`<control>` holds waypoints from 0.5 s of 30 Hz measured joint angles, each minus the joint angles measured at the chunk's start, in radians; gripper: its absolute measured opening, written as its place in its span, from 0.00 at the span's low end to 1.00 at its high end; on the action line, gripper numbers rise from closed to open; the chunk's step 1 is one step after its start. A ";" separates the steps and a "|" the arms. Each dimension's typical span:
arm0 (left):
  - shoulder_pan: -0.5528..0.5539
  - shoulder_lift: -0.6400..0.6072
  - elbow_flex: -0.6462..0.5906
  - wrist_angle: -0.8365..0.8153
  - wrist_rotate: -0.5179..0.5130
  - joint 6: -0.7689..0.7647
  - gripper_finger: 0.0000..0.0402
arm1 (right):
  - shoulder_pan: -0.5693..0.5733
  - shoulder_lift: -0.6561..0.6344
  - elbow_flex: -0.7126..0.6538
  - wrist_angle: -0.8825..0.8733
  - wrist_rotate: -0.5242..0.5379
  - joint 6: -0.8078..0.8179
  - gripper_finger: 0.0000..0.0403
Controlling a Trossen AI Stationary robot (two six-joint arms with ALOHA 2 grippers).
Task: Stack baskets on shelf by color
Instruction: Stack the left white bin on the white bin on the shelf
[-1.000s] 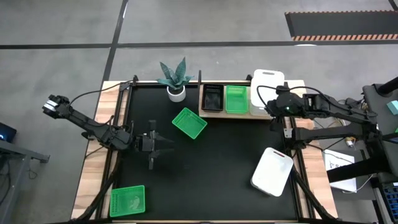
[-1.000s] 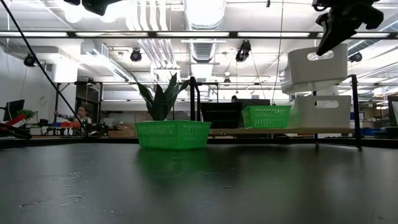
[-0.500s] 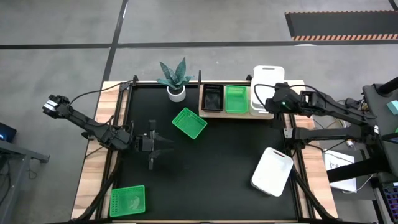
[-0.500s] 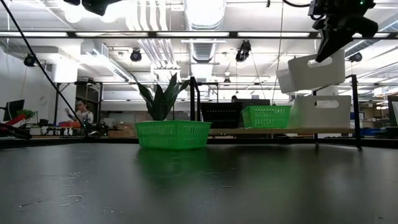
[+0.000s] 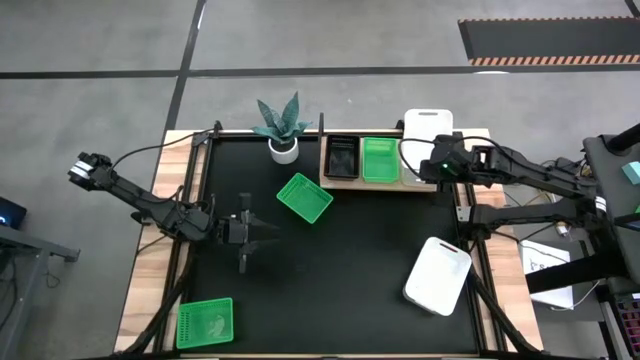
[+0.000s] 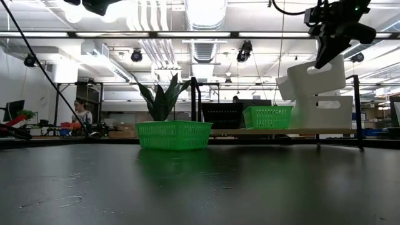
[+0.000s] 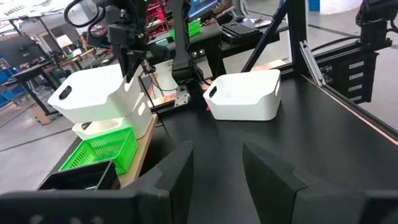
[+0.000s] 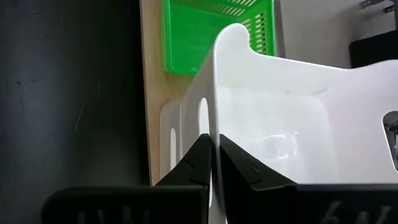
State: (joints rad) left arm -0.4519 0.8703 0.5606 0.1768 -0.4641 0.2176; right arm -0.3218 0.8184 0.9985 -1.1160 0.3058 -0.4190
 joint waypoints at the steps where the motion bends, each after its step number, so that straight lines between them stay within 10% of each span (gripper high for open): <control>1: 0.000 0.000 0.000 0.000 0.000 0.000 0.30 | 0.000 0.003 0.000 0.001 0.000 0.000 0.02; 15: 0.000 0.000 0.000 0.000 -0.002 0.000 0.30 | 0.000 0.010 0.000 -0.001 0.032 -0.009 0.02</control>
State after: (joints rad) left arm -0.4517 0.8703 0.5606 0.1768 -0.4658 0.2176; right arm -0.3216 0.8280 0.9985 -1.1170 0.3373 -0.4282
